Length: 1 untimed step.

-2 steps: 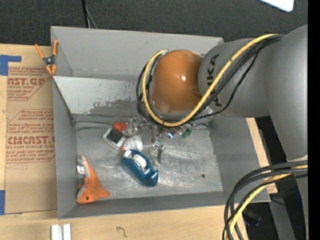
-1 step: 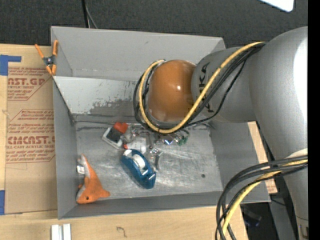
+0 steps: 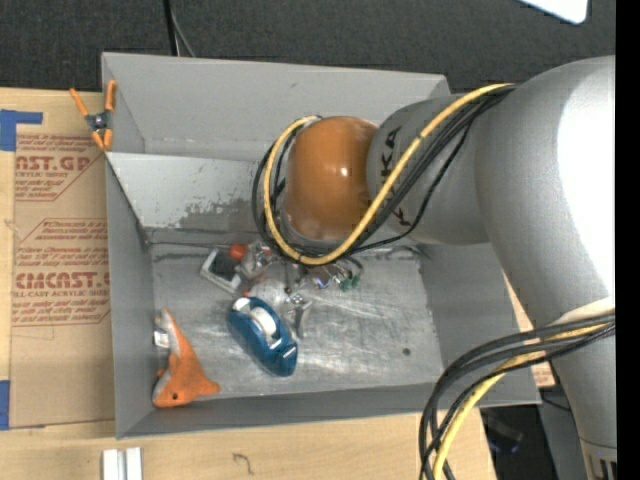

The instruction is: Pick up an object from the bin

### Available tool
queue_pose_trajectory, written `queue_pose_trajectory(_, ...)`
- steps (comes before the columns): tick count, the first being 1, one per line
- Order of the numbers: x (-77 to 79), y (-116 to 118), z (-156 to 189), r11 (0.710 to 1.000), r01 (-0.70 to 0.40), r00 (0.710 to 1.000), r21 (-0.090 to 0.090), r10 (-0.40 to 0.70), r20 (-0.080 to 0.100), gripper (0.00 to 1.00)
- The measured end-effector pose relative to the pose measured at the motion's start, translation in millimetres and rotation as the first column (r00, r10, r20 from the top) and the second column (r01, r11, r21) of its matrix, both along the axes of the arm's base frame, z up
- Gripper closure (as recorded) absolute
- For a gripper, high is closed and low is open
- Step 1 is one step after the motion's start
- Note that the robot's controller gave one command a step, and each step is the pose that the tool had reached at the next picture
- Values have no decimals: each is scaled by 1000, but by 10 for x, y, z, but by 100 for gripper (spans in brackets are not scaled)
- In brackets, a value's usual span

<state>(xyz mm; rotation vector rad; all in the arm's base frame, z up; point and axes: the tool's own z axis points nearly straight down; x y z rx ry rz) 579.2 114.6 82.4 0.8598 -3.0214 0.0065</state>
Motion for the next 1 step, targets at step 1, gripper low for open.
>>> queue_pose_trajectory(1, 65, 154, 38, 986, -168, 985, 5, 167, 48, 100)
